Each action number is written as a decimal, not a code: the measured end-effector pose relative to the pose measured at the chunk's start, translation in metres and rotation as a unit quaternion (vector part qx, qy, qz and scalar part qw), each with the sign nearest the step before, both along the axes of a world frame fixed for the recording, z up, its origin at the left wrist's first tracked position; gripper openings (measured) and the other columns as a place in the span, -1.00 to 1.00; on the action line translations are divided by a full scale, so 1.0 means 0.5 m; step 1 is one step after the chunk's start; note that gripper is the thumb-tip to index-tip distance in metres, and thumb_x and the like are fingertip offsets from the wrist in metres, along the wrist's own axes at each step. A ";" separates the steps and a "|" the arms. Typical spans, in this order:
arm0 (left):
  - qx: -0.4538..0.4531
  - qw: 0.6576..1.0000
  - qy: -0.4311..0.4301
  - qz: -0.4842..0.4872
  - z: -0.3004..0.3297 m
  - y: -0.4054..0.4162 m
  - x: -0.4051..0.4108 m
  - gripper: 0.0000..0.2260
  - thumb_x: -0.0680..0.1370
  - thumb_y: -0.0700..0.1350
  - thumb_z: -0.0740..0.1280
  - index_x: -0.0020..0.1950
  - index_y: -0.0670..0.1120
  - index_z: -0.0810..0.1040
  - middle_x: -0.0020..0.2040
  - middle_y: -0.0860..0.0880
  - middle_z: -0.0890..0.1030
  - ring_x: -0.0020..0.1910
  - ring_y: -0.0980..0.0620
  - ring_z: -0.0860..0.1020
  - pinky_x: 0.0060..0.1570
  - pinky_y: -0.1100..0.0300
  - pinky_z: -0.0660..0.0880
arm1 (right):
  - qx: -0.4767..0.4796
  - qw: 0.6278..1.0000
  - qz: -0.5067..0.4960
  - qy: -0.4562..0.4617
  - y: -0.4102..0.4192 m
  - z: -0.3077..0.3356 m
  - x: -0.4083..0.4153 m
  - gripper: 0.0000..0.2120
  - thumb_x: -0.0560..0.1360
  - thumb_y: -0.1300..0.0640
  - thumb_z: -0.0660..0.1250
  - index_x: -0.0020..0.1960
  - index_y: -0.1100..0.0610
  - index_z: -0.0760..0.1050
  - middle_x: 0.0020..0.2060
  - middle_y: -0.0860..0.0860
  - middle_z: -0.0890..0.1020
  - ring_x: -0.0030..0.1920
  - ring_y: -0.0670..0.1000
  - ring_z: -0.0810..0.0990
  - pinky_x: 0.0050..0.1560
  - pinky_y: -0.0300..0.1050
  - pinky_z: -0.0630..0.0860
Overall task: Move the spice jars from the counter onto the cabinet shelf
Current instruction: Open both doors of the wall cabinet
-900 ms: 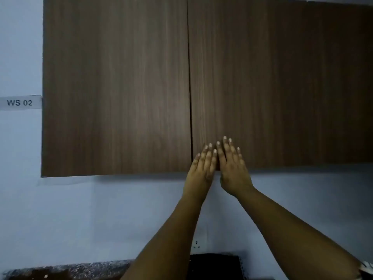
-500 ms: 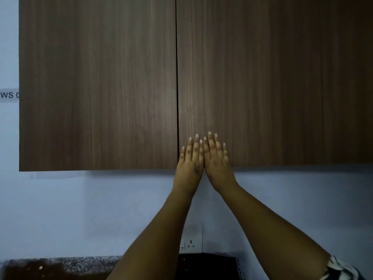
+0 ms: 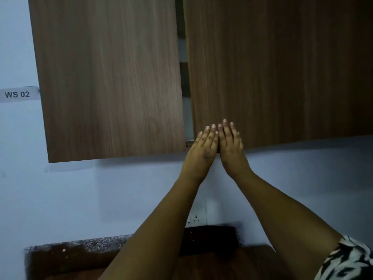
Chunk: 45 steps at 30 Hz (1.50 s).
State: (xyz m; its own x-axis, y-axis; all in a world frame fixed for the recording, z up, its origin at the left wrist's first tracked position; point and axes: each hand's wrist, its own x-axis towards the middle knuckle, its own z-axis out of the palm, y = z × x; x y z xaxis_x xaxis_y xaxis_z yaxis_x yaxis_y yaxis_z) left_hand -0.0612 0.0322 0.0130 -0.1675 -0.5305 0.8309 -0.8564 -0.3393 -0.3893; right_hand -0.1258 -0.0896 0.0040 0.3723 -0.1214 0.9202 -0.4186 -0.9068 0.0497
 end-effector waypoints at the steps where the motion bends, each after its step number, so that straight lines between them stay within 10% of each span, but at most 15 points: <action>1: -0.029 0.998 0.026 -0.045 0.001 0.018 -0.017 -0.43 0.56 -0.37 0.22 0.54 -0.27 0.11 0.56 -0.26 0.06 0.56 -0.19 -0.02 0.50 -0.02 -0.11 | 0.010 1.000 0.004 -0.008 0.011 0.000 -0.018 -0.23 0.46 0.36 0.33 0.56 0.25 0.02 0.55 0.19 0.09 0.54 0.23 0.07 0.44 0.21 0.24; 4: -0.133 0.949 0.229 -0.171 -0.013 0.062 -0.076 -0.24 0.51 -0.20 0.38 0.57 -0.22 0.01 0.58 -0.22 -0.06 0.57 -0.14 -0.13 0.54 0.10 -0.11 | 0.027 0.999 -0.006 -0.024 0.037 -0.003 -0.073 -0.23 0.43 0.49 0.27 0.56 0.27 0.02 0.55 0.18 0.10 0.54 0.23 0.08 0.38 0.20 0.34; 8: -0.086 0.690 0.577 -0.429 -0.017 0.095 -0.168 -0.57 0.56 -0.13 0.38 0.42 -0.09 0.42 0.32 -0.01 0.55 0.32 0.07 0.50 0.32 0.25 0.43 | 0.063 0.996 0.011 -0.055 0.070 -0.006 -0.139 -0.24 0.49 0.42 0.29 0.57 0.24 0.00 0.56 0.15 0.08 0.53 0.22 0.09 0.41 0.15 0.34; 10: -0.113 0.637 0.615 -0.449 -0.019 0.103 -0.199 -0.71 0.60 -0.13 0.32 0.32 -0.09 0.53 0.18 0.03 0.64 0.18 0.13 0.59 0.20 0.27 0.51 | 0.095 0.991 0.050 -0.083 0.093 -0.007 -0.174 -0.21 0.47 0.35 0.35 0.57 0.19 0.02 0.53 0.13 0.12 0.50 0.20 0.14 0.39 0.15 0.36; 18: -0.074 0.606 0.604 -0.512 -0.044 0.093 -0.327 -0.70 0.64 -0.23 0.17 0.33 -0.10 0.54 0.23 0.00 0.62 0.24 0.10 0.55 0.26 0.25 0.46 | 0.273 0.938 0.165 -0.135 0.174 -0.010 -0.360 -0.29 0.51 0.29 0.33 0.55 -0.04 0.13 0.49 -0.02 0.25 0.44 0.03 0.33 0.32 -0.20 0.33; 23: -0.054 0.595 0.591 -0.542 -0.055 0.056 -0.405 -0.70 0.64 -0.23 0.16 0.32 -0.08 0.55 0.23 0.02 0.62 0.25 0.12 0.55 0.31 0.18 0.45 | 0.383 0.835 0.295 -0.264 0.182 -0.015 -0.465 -0.62 0.60 0.14 0.15 0.38 -0.06 0.45 0.29 -0.07 0.54 0.30 -0.03 0.50 0.36 0.02 0.43; 27: -0.029 0.591 0.573 -0.567 -0.057 0.013 -0.485 -0.72 0.63 -0.20 0.21 0.30 -0.08 0.57 0.16 0.04 0.65 0.18 0.15 0.59 0.25 0.20 0.50 | 0.329 0.881 0.216 -0.261 0.161 -0.020 -0.537 -0.54 0.53 -0.11 0.33 0.40 -0.08 0.41 0.26 -0.09 0.57 0.25 -0.09 0.54 0.25 -0.04 0.53; 34: -0.002 0.537 0.588 -0.605 -0.068 -0.081 -0.637 -0.72 0.64 -0.22 0.22 0.32 -0.10 0.54 0.22 0.02 0.62 0.24 0.14 0.56 0.32 0.17 0.46 | 0.209 0.919 0.103 -0.319 0.095 -0.033 -0.678 -0.63 0.59 0.01 0.28 0.39 0.00 0.39 0.08 -0.20 0.54 -0.02 -0.48 0.50 -0.08 -0.61 0.42; 45: 0.071 0.598 0.554 -0.575 -0.077 -0.270 -0.839 -0.59 0.63 -0.28 0.13 0.48 -0.08 0.36 0.44 0.01 0.44 0.35 0.26 0.38 0.30 0.47 0.31 | 0.183 0.921 0.013 -0.345 -0.075 -0.035 -0.875 -0.68 0.57 0.27 0.30 0.31 0.13 0.48 0.17 0.06 0.62 0.15 -0.02 0.59 0.12 -0.26 0.51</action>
